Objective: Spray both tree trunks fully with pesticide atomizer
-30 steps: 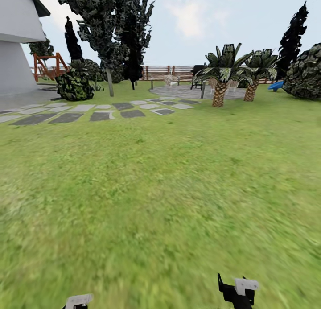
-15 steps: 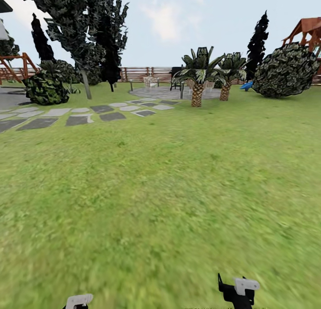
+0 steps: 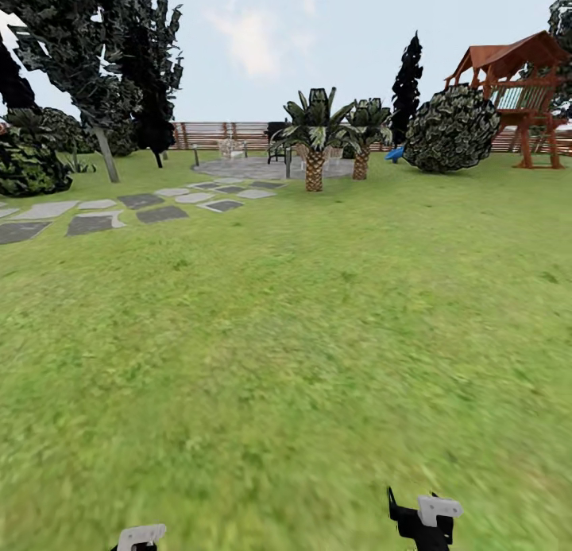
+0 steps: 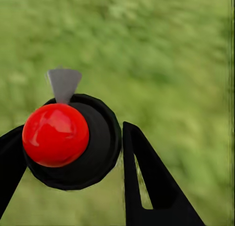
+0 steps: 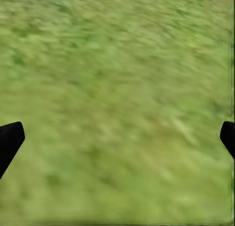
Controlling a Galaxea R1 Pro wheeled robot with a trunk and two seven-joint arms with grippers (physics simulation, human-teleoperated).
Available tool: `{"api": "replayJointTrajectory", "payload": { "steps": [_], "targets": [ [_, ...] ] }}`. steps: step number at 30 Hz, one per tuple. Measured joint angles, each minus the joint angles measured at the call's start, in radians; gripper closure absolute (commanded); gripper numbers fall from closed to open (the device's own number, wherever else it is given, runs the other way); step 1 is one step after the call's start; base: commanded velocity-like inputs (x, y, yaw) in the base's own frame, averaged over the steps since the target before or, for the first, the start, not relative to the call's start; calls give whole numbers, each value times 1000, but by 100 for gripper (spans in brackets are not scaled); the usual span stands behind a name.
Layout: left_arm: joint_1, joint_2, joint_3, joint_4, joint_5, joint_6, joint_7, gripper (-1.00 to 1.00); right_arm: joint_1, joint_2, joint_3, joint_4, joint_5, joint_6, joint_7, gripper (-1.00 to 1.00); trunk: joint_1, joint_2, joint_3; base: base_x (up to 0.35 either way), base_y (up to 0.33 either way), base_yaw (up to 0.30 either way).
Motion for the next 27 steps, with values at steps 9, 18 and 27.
{"api": "replayJointTrajectory", "payload": {
  "steps": [9, 18, 27],
  "targets": [
    [0, 0, 0, 0, 0, 0, 0, 100, 0, 1, 0, 0, 0, 0, 0, -100, 0, 0, 5, 0, 0, -289],
    [0, 0, 0, 0, 0, 1, 0, 100, 0, 1, 0, 0, 0, 0, 0, -100, 0, 0, 10, 0, 0, -289],
    [0, 0, 0, 0, 0, 0, 0, 100, 0, 1, 0, 0, 0, 0, 0, -100, 0, 0, 15, 0, 0, -289]
  ]
}}
